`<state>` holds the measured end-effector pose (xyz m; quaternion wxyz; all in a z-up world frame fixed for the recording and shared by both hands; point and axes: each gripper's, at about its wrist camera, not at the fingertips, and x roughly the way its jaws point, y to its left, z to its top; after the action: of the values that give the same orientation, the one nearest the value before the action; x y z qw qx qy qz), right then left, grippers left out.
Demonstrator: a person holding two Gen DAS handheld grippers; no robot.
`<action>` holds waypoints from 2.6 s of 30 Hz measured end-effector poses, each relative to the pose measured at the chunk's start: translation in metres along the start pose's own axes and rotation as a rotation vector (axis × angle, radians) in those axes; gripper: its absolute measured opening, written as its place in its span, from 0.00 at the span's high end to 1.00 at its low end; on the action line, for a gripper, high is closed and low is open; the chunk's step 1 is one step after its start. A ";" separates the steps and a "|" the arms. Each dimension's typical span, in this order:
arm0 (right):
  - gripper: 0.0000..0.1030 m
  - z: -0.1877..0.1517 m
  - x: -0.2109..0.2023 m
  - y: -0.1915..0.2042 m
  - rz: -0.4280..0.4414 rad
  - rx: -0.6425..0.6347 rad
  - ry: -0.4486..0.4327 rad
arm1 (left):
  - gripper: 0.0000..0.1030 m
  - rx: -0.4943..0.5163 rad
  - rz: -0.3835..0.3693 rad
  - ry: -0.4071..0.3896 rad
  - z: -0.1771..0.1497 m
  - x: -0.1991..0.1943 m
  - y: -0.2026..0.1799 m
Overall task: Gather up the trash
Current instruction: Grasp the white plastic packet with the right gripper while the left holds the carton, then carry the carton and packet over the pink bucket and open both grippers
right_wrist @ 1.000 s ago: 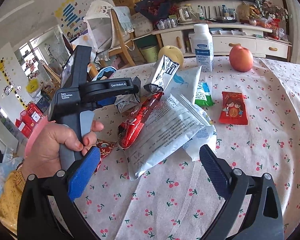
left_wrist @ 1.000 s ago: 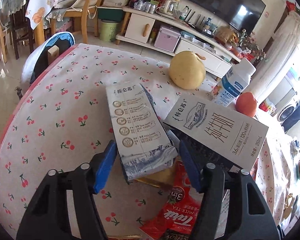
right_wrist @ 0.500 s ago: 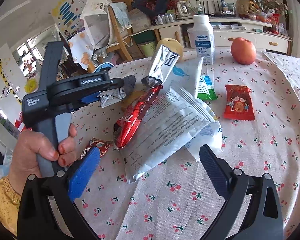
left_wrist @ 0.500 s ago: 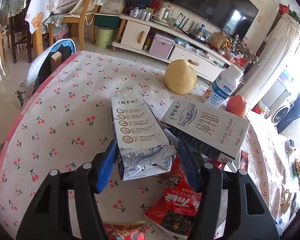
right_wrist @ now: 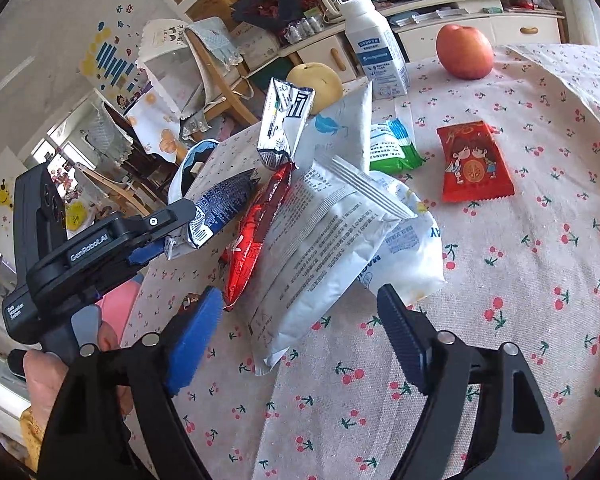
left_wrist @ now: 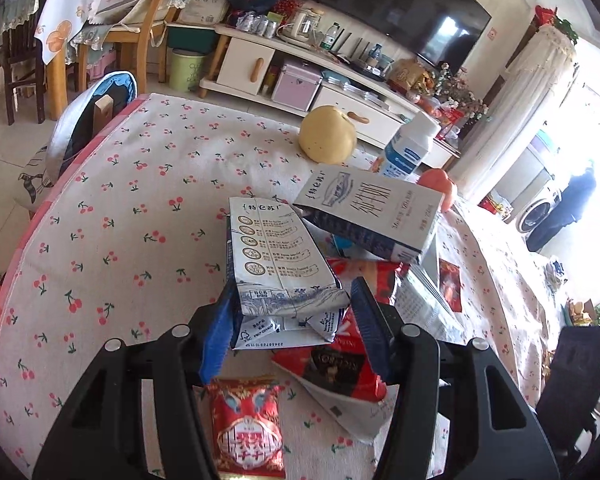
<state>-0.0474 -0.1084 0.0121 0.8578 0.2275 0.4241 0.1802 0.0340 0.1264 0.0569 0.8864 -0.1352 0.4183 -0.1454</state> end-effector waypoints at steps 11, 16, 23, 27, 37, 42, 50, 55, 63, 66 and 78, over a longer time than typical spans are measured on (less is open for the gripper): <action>0.29 -0.005 0.017 -0.015 0.077 0.090 -0.037 | 0.44 0.014 -0.063 0.023 -0.013 -0.011 -0.001; 0.46 0.000 0.023 -0.017 0.132 0.096 -0.053 | 0.44 0.012 -0.081 0.028 -0.013 -0.012 0.001; 0.71 0.003 0.023 -0.016 0.140 0.097 -0.045 | 0.44 0.015 -0.101 0.023 -0.013 -0.016 0.002; 0.75 0.004 0.017 -0.015 0.145 0.108 -0.040 | 0.44 0.015 -0.102 0.018 -0.013 -0.017 0.002; 0.84 0.001 -0.021 0.007 0.052 -0.004 -0.090 | 0.44 0.008 -0.103 -0.032 -0.016 -0.037 0.003; 0.84 -0.007 -0.034 0.022 -0.009 -0.075 -0.110 | 0.44 -0.001 -0.104 -0.047 -0.025 -0.047 0.002; 0.84 -0.011 -0.053 0.026 -0.032 -0.093 -0.143 | 0.44 -0.029 -0.096 -0.094 -0.042 -0.074 0.013; 0.84 -0.013 -0.063 0.040 -0.028 -0.110 -0.164 | 0.44 -0.055 -0.064 -0.146 -0.048 -0.096 0.027; 0.84 -0.017 -0.068 0.083 0.012 -0.176 -0.175 | 0.44 -0.089 0.043 -0.262 -0.046 -0.132 0.055; 0.84 -0.018 -0.067 0.106 0.040 -0.213 -0.176 | 0.44 -0.125 0.094 -0.307 -0.043 -0.143 0.069; 0.84 -0.017 -0.040 0.218 0.185 -0.353 -0.147 | 0.44 -0.342 0.317 -0.470 -0.040 -0.185 0.140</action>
<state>-0.1100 0.0569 0.1476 0.8929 0.1242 0.2993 0.3126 -0.0896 0.3189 0.1112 0.9347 -0.2450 0.2366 0.1016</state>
